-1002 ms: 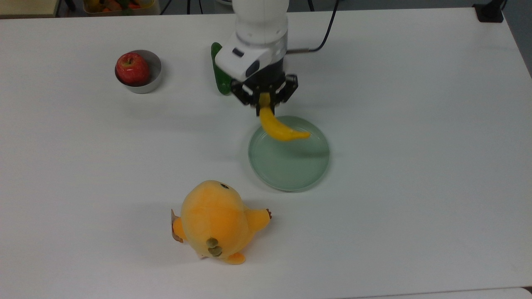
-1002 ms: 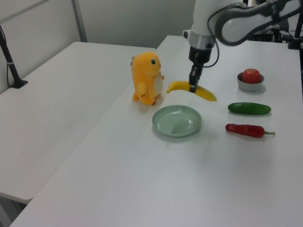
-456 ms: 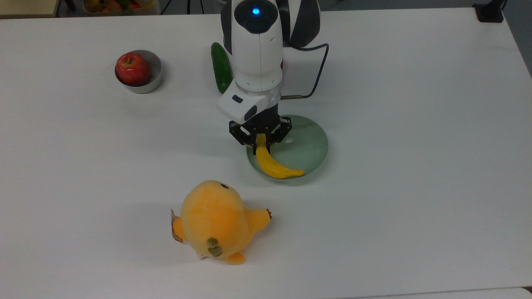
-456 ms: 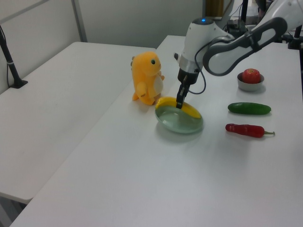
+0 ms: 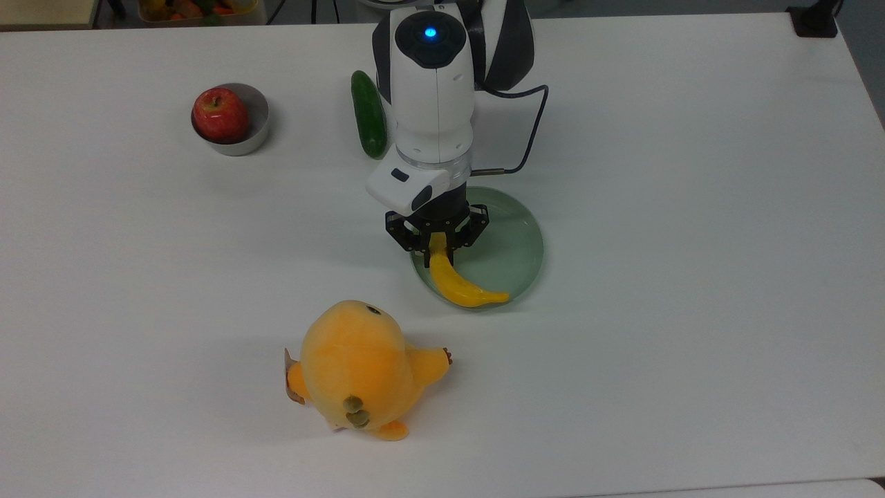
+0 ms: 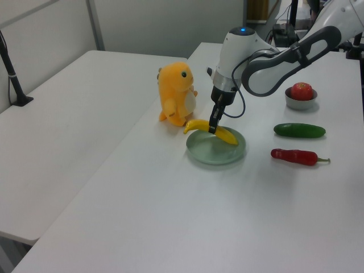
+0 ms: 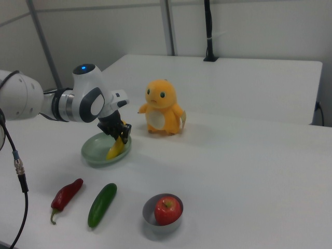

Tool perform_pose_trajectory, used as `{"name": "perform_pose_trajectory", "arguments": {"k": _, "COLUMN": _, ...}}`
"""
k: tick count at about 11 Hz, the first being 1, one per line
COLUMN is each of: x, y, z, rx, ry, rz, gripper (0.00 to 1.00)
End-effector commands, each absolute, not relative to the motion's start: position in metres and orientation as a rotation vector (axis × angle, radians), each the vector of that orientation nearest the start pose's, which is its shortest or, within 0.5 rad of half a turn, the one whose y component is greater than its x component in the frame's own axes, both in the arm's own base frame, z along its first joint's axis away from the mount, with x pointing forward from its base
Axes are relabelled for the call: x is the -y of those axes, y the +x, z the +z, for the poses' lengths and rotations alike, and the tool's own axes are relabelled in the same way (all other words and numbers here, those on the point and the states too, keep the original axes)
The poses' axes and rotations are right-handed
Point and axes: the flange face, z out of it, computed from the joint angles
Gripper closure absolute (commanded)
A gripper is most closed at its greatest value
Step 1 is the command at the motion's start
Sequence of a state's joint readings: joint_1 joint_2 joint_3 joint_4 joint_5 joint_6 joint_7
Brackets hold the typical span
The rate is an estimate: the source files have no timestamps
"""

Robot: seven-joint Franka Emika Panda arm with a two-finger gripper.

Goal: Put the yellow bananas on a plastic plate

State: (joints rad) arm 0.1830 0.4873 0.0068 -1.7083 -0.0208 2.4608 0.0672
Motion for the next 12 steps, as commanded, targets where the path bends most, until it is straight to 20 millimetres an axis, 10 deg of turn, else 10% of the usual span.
{"name": "perform_pose_trajectory", "arguments": {"k": 1, "x": -0.132, "y": 0.685, "z": 0.339, "rx": 0.214, "ry": -3.081, "rz": -0.446, "gripper": 0.21}}
{"name": "perform_pose_trajectory", "arguments": {"k": 2, "x": -0.133, "y": 0.685, "z": 0.342, "rx": 0.228, "ry": -3.084, "rz": -0.452, "gripper": 0.0}}
{"name": "perform_pose_trajectory", "arguments": {"k": 6, "x": -0.13, "y": 0.673, "z": 0.395, "rx": 0.198, "ry": -3.072, "rz": -0.485, "gripper": 0.0}}
{"name": "perform_pose_trajectory", "arguments": {"k": 12, "x": -0.088, "y": 0.6, "z": 0.552, "rx": 0.071, "ry": -3.079, "rz": -0.273, "gripper": 0.0}}
